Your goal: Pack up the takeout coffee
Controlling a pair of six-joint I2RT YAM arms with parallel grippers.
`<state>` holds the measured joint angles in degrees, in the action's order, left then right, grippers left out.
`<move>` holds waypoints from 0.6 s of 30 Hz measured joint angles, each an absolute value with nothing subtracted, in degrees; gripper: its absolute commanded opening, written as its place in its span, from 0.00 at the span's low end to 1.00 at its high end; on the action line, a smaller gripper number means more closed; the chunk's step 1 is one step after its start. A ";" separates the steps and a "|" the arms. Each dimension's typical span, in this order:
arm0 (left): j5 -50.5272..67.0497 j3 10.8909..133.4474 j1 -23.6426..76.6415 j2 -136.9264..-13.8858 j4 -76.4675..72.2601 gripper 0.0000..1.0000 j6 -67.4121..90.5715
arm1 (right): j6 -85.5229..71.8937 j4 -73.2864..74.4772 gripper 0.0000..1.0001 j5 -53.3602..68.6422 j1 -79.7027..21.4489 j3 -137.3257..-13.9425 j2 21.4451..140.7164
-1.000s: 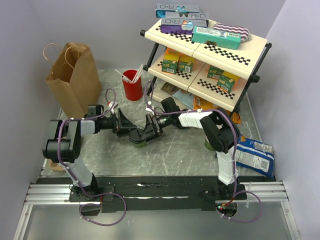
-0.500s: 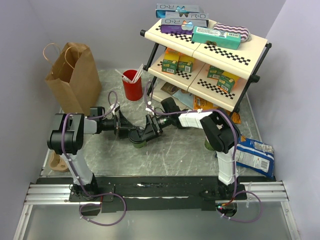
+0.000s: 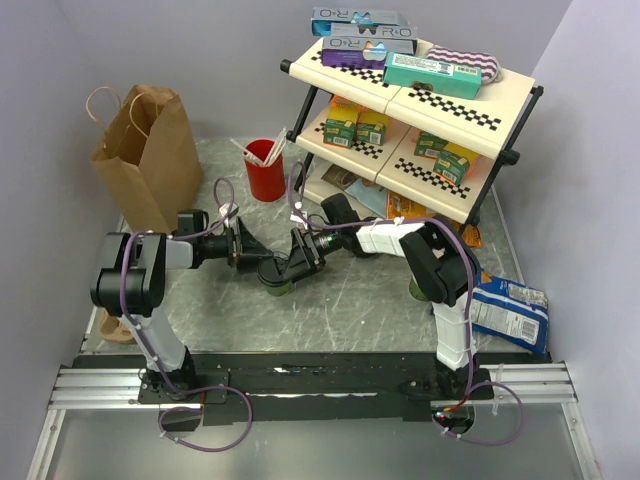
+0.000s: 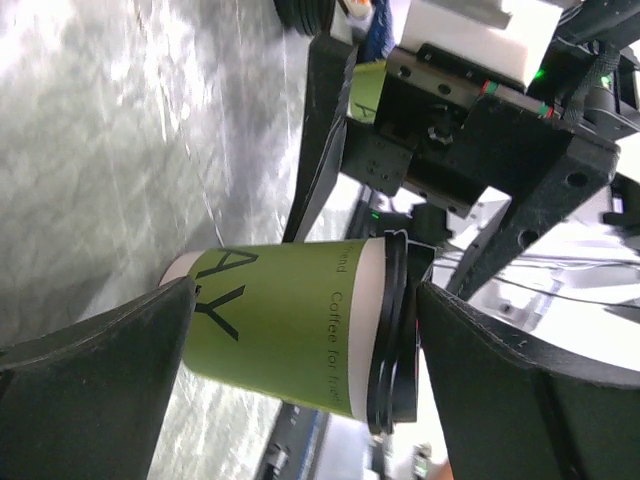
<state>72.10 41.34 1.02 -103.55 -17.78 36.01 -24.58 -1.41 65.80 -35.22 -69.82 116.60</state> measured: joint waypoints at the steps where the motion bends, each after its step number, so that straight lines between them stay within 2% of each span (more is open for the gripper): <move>1: 71.26 41.34 1.26 -102.67 -17.76 0.97 35.75 | -24.60 -1.58 1.00 65.76 -35.18 -69.82 116.57; 12: 66.74 42.76 2.66 -95.98 -10.72 0.97 31.00 | -24.32 -1.61 1.00 66.00 -33.80 -70.46 116.25; 18: 64.20 43.75 0.23 -91.64 -4.12 0.97 29.30 | -23.83 -0.08 1.00 66.28 -32.21 -70.46 114.30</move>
<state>64.20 43.75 0.23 -91.64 -4.12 29.30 -23.83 -0.08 66.28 -32.21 -70.46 114.30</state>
